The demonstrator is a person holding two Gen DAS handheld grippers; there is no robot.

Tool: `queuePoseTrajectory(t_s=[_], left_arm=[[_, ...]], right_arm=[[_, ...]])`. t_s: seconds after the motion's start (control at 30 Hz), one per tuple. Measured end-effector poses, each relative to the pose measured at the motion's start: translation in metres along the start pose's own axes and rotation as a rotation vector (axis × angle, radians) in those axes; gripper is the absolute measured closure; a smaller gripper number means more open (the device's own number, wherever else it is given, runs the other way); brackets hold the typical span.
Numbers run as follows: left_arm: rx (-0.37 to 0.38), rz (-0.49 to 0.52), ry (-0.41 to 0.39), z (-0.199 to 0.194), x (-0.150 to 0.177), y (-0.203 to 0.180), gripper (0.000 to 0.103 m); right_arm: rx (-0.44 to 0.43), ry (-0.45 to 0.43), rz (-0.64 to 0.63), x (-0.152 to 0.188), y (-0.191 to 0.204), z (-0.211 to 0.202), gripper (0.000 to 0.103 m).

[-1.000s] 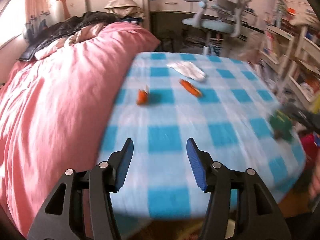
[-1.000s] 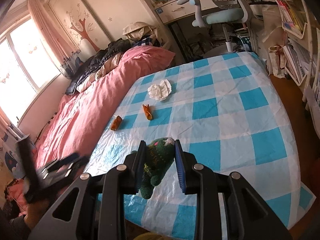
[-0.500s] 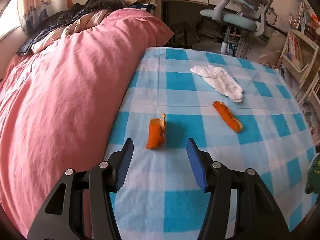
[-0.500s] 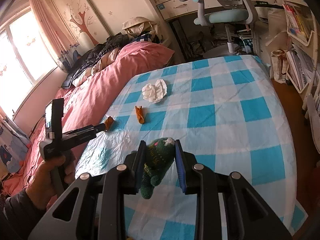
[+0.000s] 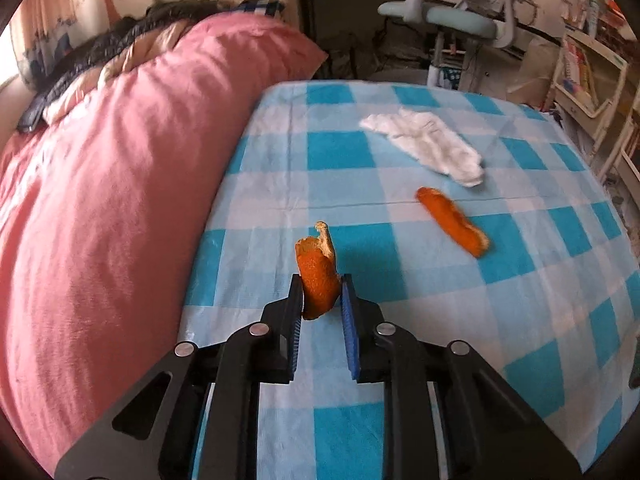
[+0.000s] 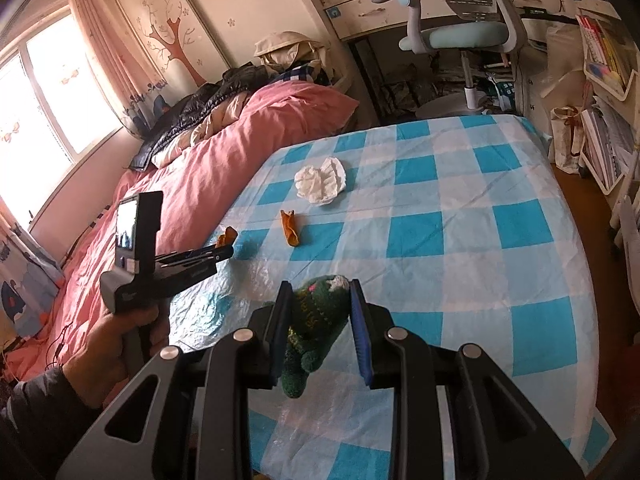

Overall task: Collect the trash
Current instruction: 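Move the left gripper to an orange peel piece and close on it, then carry the peel over the yellow bin with the left gripper while the right gripper drops the green plush in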

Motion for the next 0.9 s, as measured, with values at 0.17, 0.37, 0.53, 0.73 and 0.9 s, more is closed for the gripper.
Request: queuePoseTrajectory(t_s=[0.17,0.37,0.53,0.73,0.9], left_arm=[[0.04,-0.01,-0.072,-0.044,-0.001,-0.011,0.086],[0.124,-0.072,-0.164,-0.106,0.013,-0.024,0.086],[0.152,-0.08,-0.207,-0.145,0.038,-0.039,0.086],[0.115,-0.036,-0.204,-0.181,0.079,-0.061,0.086],[0.08,-0.003,-0.196,-0.199,0.105,-0.072,0.086]], right_arm=[[-0.015,-0.016,-0.008,0.002,0.007,-0.01,0.074],[-0.041,-0.043,-0.003,0.003,0.015,-0.025,0.074],[-0.067,-0.046,-0.001,0.02,0.023,-0.038,0.074],[-0.087,-0.044,0.002,0.045,0.028,-0.055,0.074],[-0.093,-0.039,0.013,0.064,0.029,-0.067,0.074]])
Point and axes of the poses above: each gripper's, at about its wrist camera, not at the fingertips, and z roughly the way its jaws point, y to its left, x to its underside, the point moved 9 cm from there along z, roughly the way its jaws point, and after that the axes turned 15 degrees about z, right-handed, at the moved point
